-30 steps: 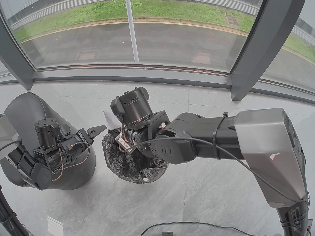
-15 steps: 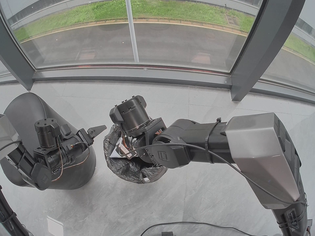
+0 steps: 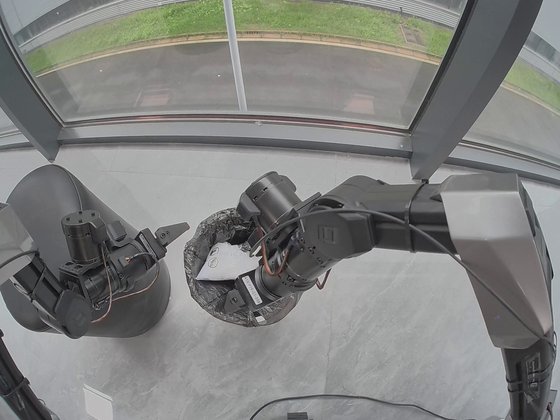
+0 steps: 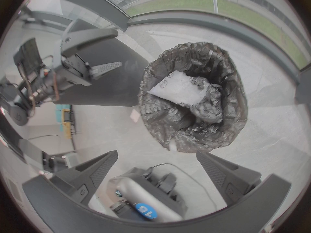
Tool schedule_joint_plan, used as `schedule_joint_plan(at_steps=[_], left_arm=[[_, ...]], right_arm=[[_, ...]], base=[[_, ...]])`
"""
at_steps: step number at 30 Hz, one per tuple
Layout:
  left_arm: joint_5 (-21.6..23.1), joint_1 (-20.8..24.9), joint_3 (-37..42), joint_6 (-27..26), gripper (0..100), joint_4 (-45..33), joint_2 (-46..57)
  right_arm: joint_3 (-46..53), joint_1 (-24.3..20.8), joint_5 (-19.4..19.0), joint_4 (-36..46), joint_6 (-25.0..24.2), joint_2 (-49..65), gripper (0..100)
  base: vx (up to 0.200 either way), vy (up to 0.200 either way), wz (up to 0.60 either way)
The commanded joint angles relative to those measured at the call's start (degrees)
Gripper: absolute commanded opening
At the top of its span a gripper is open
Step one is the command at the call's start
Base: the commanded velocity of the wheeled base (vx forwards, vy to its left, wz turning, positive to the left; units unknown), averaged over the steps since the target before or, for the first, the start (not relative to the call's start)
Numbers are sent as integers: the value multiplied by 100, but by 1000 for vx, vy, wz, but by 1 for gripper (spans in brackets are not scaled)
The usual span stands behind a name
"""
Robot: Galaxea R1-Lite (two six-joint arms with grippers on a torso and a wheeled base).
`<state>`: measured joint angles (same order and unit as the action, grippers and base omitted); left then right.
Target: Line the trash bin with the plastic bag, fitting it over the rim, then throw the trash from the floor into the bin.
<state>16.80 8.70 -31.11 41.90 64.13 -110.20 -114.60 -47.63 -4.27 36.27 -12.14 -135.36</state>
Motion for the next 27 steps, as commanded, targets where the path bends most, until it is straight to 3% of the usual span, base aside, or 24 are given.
schedule_joint_plan(at_steps=[1, 6, 8, 14, 20, 27], left_arm=[[8, 0, 0, 2, 100, 3, -19], [25, -18, 0, 11, 100, 3, -28], [16, -18, 0, 11, 100, 3, -28], [8, -27, 79, -129, 100, 73, 60], [43, -9, 439, -270, 100, 864, 306], [43, 0, 413, -270, 100, 811, 306]], right_arm=[[1, 412, -408, 179, -438, 221, 100], [1, 316, 339, -885, 151, -175, 100], [1, 254, 427, -1183, 283, -324, 100], [1, 105, 462, -1324, 326, -456, 100], [1, 113, 646, -1298, 326, -403, 100], [1, 105, 708, -1245, 326, -377, 100]], base=[[0, 0, 0], [0, 0, 0], [0, 0, 0], [0, 0, 0], [0, 0, 0], [0, 0, 0]])
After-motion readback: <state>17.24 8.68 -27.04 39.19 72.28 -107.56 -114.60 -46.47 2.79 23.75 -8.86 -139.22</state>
